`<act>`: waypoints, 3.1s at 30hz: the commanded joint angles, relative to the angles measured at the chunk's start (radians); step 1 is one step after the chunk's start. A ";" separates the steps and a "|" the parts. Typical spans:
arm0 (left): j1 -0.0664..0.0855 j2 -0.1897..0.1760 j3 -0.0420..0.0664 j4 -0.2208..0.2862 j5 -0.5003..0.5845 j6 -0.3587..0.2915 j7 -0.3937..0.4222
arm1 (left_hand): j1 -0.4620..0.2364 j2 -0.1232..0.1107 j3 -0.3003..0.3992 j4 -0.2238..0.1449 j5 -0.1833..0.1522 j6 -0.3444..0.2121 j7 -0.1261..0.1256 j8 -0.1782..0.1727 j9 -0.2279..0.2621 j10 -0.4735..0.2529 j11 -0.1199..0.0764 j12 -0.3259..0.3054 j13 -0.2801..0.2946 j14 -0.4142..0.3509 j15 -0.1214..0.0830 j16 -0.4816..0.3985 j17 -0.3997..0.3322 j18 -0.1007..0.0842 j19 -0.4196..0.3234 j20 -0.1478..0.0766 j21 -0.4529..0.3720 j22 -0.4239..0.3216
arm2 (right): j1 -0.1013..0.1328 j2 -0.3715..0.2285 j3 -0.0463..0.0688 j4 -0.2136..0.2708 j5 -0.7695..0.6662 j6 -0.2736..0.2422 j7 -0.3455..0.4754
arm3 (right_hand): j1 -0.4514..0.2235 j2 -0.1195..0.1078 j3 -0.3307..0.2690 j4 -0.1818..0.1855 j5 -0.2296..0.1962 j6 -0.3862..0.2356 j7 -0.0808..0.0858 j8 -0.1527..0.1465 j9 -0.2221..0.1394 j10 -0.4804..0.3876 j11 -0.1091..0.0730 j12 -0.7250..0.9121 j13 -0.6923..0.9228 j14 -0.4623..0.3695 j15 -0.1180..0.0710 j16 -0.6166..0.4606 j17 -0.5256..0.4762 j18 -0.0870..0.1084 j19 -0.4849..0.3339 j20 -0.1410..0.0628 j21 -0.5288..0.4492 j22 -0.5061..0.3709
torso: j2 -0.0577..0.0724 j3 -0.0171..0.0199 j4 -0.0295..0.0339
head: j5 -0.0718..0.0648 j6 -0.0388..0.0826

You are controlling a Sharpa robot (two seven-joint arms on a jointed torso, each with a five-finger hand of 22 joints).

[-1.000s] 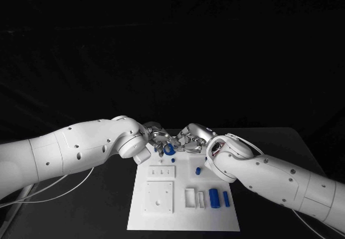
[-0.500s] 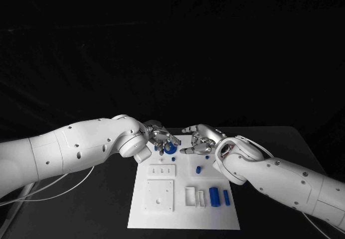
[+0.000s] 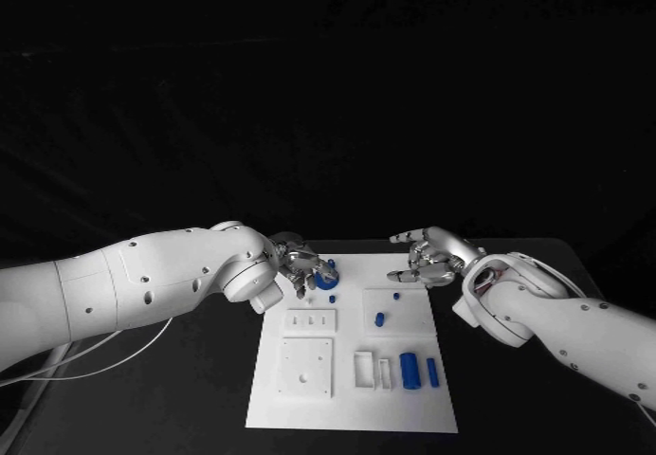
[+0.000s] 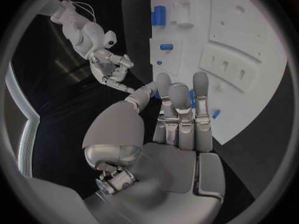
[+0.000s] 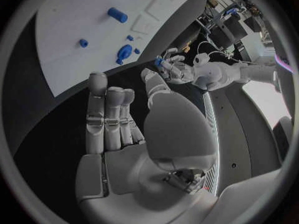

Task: Assemble the parts on the task board

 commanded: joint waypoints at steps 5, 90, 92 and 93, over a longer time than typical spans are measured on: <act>-0.003 -0.004 -0.019 -0.003 -0.031 -0.006 -0.024 | -0.037 0.040 0.004 -0.011 -0.016 0.166 -0.097 0.003 0.360 0.046 -0.015 0.025 0.006 0.006 -0.001 0.023 0.019 0.018 0.007 0.006 -0.005 0.010 | -0.002 -0.025 0.051 -0.026 0.149 0.043 0.053 | -0.016 0.011 0.005 -0.022 0.023 0.025 -0.001 -0.004 0.002 -0.007 -0.003 0.009 -0.007 -0.008 -0.001 0.000 -0.002 0.019 0.005 0.003 -0.009 0.034 | -0.009 0.0084 -0.0122 | 0.008 -0.016; -0.134 0.082 -0.025 -0.151 -0.329 0.104 -0.131 | -0.090 0.097 -0.015 0.007 -0.072 0.210 -0.124 0.004 0.666 0.043 -0.035 0.215 0.023 0.013 -0.007 0.154 0.145 0.070 0.108 0.057 -0.208 0.315 | 0.000 0.006 0.086 -0.104 0.187 0.077 0.043 | -0.053 0.030 0.034 -0.082 0.125 0.052 -0.003 -0.003 0.003 -0.013 -0.007 0.008 -0.021 -0.010 -0.004 0.002 -0.007 0.017 0.006 0.000 -0.015 0.034 | -0.014 0.0088 -0.0117 | 0.011 -0.089; -0.135 0.082 -0.025 -0.151 -0.339 0.098 -0.130 | -0.089 0.097 -0.014 0.007 -0.073 0.210 -0.124 0.004 0.666 0.043 -0.035 0.215 0.022 0.013 -0.008 0.153 0.145 0.071 0.109 0.058 -0.210 0.316 | 0.000 0.007 0.086 -0.104 0.187 0.078 0.043 | -0.053 0.030 0.034 -0.082 0.125 0.052 -0.003 -0.003 0.003 -0.013 -0.007 0.008 -0.021 -0.010 -0.004 0.002 -0.007 0.017 0.006 0.000 -0.015 0.034 | -0.014 0.0088 -0.0116 | 0.011 -0.090; -0.135 0.082 -0.025 -0.150 -0.346 0.094 -0.129 | -0.088 0.096 -0.014 0.006 -0.073 0.209 -0.124 0.004 0.666 0.043 -0.035 0.215 0.022 0.013 -0.008 0.153 0.144 0.071 0.109 0.058 -0.211 0.318 | 0.000 0.007 0.086 -0.104 0.187 0.078 0.043 | -0.053 0.030 0.034 -0.082 0.125 0.052 -0.003 -0.003 0.003 -0.013 -0.007 0.008 -0.021 -0.010 -0.004 0.002 -0.007 0.017 0.006 0.000 -0.015 0.034 | -0.015 0.0089 -0.0114 | 0.011 -0.090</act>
